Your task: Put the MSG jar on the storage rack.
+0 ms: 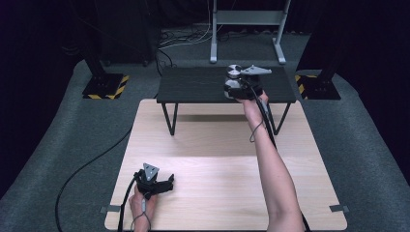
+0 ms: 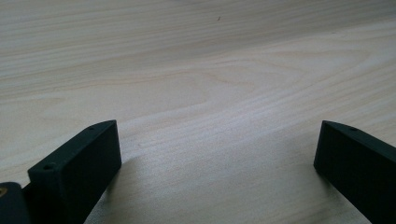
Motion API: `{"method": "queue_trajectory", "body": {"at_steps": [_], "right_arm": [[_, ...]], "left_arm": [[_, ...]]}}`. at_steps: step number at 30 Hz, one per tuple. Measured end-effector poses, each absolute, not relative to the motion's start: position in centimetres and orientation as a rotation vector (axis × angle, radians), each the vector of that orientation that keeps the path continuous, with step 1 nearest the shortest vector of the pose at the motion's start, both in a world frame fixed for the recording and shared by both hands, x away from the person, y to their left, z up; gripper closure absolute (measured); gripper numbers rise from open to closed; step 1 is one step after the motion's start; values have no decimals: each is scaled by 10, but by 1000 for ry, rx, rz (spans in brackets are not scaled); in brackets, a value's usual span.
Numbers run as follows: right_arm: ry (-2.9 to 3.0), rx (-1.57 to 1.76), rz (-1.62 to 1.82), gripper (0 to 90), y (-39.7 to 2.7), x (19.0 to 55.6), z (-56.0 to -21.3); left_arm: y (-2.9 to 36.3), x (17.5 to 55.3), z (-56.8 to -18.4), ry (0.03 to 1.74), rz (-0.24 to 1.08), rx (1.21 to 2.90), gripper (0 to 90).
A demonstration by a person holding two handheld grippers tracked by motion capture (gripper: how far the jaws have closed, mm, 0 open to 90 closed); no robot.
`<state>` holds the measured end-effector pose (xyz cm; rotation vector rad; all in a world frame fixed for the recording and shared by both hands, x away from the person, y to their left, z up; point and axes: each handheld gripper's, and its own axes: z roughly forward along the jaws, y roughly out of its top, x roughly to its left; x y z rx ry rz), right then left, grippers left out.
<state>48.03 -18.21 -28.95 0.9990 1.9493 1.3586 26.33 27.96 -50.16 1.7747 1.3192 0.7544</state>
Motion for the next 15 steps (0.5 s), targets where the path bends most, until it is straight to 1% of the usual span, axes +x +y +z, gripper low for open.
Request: {"method": "queue_trajectory", "body": {"at_steps": [3,15], "right_arm": [[1933,990,1374,299,-183,479,-295],[1927,989,1379,299,-183,478,-296]], "left_arm": [[279,263,-502,1319,755,1775,5],[279,263,-502,1319,755,1775,5]]}}
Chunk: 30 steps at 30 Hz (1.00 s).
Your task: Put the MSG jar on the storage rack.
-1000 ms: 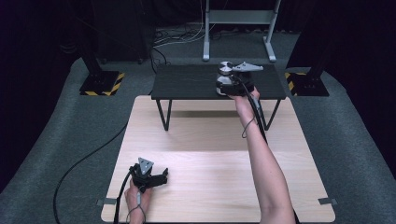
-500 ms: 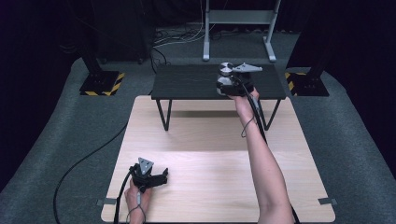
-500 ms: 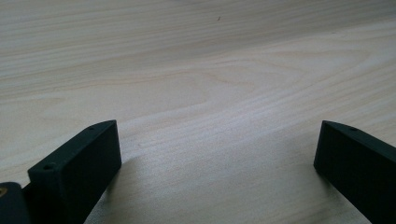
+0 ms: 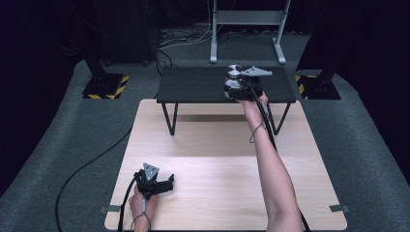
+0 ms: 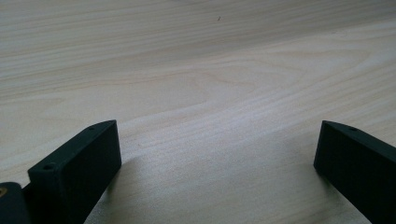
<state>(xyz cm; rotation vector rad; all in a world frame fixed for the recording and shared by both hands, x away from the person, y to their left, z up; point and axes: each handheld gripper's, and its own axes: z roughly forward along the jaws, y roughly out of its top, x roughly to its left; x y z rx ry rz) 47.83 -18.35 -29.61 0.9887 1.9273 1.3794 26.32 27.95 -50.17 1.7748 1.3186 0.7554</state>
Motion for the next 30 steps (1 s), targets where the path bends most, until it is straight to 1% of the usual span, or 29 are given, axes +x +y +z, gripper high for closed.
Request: {"method": "queue_trajectory", "body": {"at_steps": [3,4,5,6,7,9,16,20,24,30], "right_arm": [[1924,986,1381,296,-184,478,-297],[1923,982,1385,226,-184,478,-298],[1920,985,1376,45,-182,478,-298],[1901,1024,1339,3,-175,474,-297],[1900,1052,1324,0,-173,471,-294],[1938,1015,1374,0,-182,467,-295],[1984,960,1395,0,-202,432,-291],[2006,933,1403,0,-212,409,-295],[2027,908,1402,0,-221,382,-307],[2098,900,1402,0,-234,354,-338]], "left_arm": [[279,263,-502,1318,756,1775,5],[279,263,-502,1318,757,1775,5],[279,263,-502,1318,757,1774,5],[279,263,-502,1318,756,1776,5],[279,263,-502,1318,756,1775,5],[279,263,-502,1318,756,1775,5],[279,263,-502,1319,756,1773,5],[280,264,-502,1324,750,1771,4],[279,264,-502,1326,752,1769,5],[279,264,-502,1327,753,1769,5]]}}
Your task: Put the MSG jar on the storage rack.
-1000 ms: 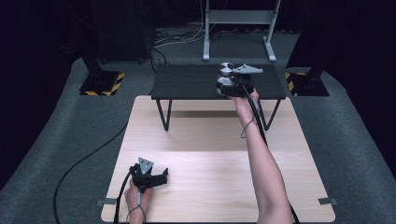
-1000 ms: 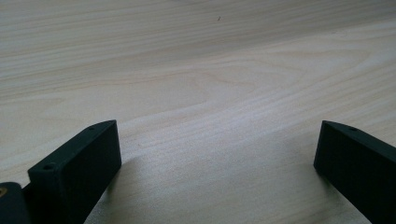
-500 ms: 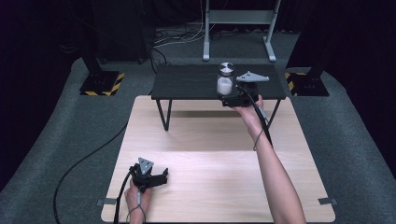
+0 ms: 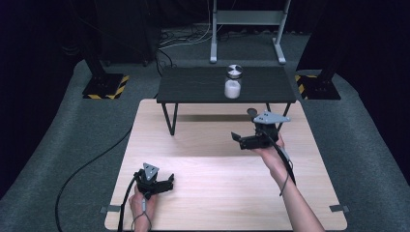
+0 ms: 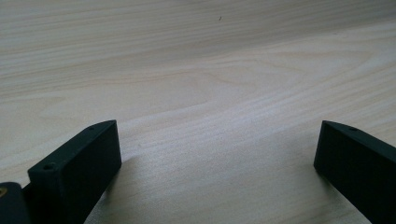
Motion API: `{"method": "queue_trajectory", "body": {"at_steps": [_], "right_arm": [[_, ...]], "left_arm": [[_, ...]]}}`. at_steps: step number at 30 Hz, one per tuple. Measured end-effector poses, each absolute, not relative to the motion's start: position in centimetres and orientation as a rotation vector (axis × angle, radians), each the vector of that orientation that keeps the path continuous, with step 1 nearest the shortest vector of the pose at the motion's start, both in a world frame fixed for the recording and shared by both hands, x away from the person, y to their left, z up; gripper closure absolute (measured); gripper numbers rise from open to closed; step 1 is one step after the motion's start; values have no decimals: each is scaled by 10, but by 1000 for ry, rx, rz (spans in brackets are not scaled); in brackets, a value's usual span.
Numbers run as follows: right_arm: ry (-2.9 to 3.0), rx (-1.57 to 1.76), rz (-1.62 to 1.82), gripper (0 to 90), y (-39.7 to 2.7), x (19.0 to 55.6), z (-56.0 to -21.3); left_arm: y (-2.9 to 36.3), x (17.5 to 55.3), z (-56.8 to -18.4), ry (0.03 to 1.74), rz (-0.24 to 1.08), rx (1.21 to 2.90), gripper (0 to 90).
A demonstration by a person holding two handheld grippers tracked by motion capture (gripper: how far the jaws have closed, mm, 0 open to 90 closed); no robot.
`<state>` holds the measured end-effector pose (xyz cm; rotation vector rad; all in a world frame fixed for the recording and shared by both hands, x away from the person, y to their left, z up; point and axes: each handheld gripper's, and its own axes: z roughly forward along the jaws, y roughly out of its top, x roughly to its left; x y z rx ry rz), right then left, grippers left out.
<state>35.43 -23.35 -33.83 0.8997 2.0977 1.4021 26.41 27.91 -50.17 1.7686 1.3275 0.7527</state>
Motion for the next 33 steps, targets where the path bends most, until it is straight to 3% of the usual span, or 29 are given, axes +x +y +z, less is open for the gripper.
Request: {"method": "queue_trajectory", "body": {"at_steps": [15,33], "right_arm": [[2185,1034,1408,0,-257,327,-409],[2238,1068,1373,0,-264,320,-421]], "left_arm": [[279,263,-502,1326,755,1771,5],[279,264,-501,1328,753,1770,5]]}}
